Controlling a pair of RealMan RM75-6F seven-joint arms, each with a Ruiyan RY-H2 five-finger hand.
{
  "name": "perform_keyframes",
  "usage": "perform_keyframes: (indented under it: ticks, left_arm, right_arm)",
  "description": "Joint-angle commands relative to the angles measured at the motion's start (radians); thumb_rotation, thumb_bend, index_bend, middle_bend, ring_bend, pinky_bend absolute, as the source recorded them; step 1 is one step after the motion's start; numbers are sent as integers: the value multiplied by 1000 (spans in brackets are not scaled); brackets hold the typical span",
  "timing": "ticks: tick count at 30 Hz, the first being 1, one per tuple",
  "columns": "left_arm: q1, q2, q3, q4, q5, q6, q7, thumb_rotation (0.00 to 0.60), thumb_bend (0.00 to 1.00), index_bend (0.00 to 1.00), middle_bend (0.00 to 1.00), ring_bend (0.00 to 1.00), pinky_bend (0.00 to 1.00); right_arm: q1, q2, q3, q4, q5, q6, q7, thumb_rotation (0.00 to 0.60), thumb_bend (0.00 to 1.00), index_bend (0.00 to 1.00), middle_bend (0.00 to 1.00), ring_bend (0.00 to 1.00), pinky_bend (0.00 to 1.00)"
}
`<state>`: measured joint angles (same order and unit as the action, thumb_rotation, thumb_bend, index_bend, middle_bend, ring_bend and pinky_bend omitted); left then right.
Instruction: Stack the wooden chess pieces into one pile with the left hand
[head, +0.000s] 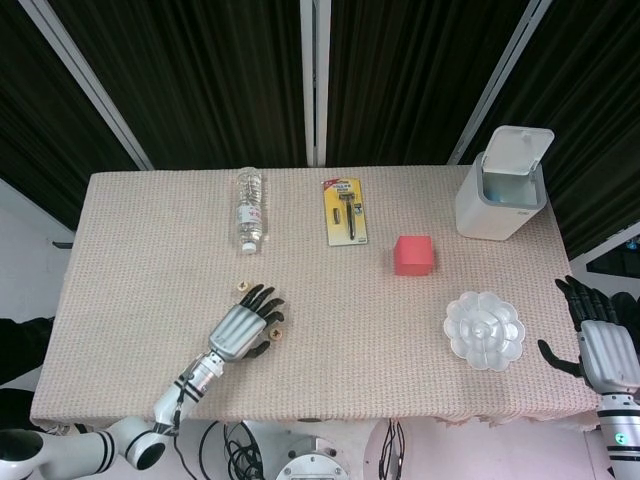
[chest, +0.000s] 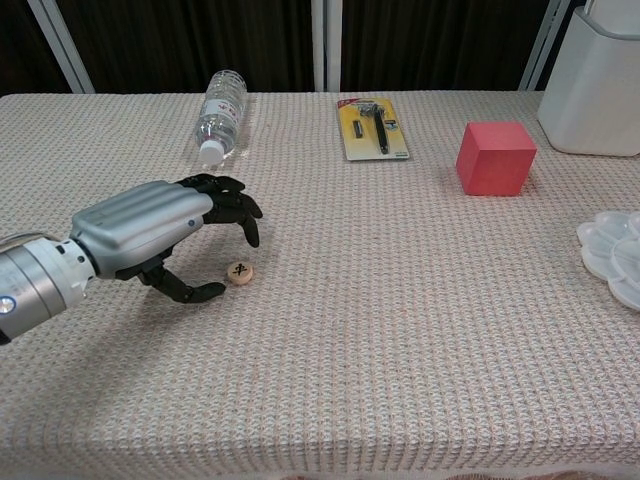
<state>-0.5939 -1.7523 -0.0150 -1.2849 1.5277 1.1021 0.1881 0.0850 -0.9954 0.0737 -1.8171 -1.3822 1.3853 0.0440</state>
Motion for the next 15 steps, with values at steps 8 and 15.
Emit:
perform_keyframes:
  ticks: [8, 15]
  left_arm:
    - [1, -3, -1, 9, -8, -9, -17, 600, 284, 381, 156, 0, 0]
    - [-5, -6, -5, 13, -8, -14, -22, 600, 285, 428, 162, 0, 0]
  right_arm:
    - [1, 0, -1, 0, 0, -2, -2, 600, 241, 0, 0, 0, 0]
    - [4, 1, 0, 1, 6, -11, -3, 600, 240, 0, 0, 0, 0]
